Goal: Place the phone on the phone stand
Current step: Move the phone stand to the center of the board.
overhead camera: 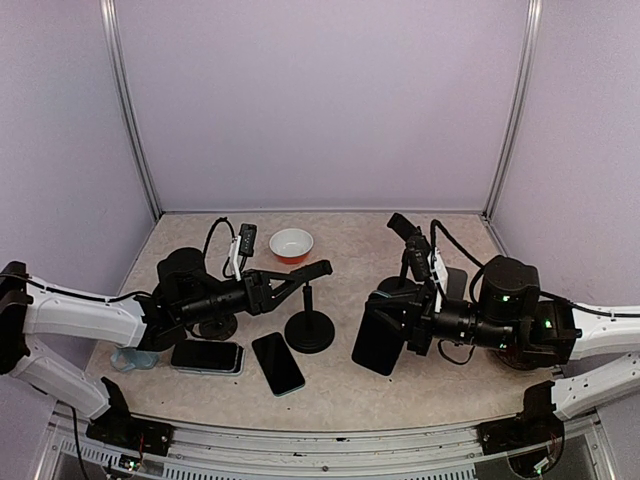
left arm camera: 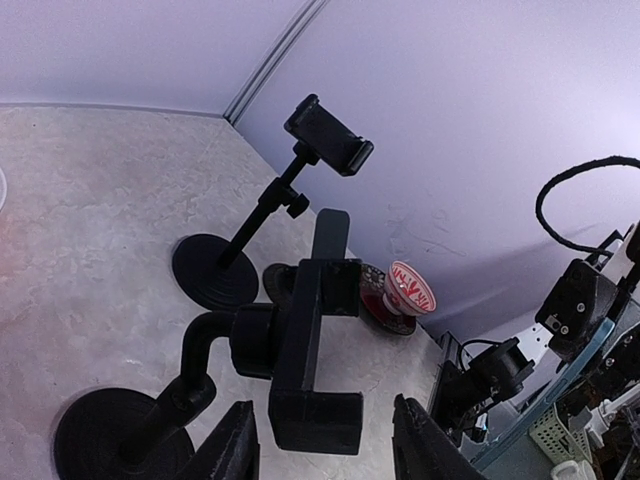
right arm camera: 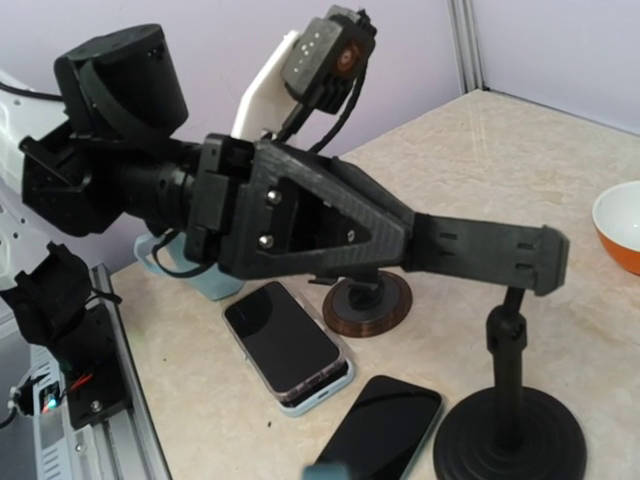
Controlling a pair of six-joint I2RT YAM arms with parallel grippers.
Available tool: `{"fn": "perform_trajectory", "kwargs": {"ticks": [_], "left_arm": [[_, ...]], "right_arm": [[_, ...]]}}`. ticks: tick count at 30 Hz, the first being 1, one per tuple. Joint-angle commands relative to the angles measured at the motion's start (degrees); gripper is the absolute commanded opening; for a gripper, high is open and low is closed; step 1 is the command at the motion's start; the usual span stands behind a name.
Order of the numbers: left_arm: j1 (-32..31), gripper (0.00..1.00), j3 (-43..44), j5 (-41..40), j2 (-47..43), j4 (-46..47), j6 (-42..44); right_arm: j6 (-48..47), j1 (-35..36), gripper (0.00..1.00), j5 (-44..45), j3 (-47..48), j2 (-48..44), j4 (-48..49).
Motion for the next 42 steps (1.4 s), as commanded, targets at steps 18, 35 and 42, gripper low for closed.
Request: {"fn": "perform_trajectory", "kwargs": {"ticks": [18, 35, 42], "left_arm": [[0.46, 0.12, 1.59, 1.89, 0.71, 1.68, 0.63], [-0.39, 0.06, 0.9, 7.16, 0.43, 3.49, 1.69], [-1.2, 0.05, 1.84, 8.17, 2.26, 3.06, 2.39]], "right_arm": [[-0.12, -0.58, 0.0, 1.17, -0.03, -0.93, 1.1], [0.04, -0.59, 0.0, -0.28, 0.32, 1.2, 1.69], [0.02, -0.59, 0.0, -0.22, 0.14, 1.7, 1.77]]}}
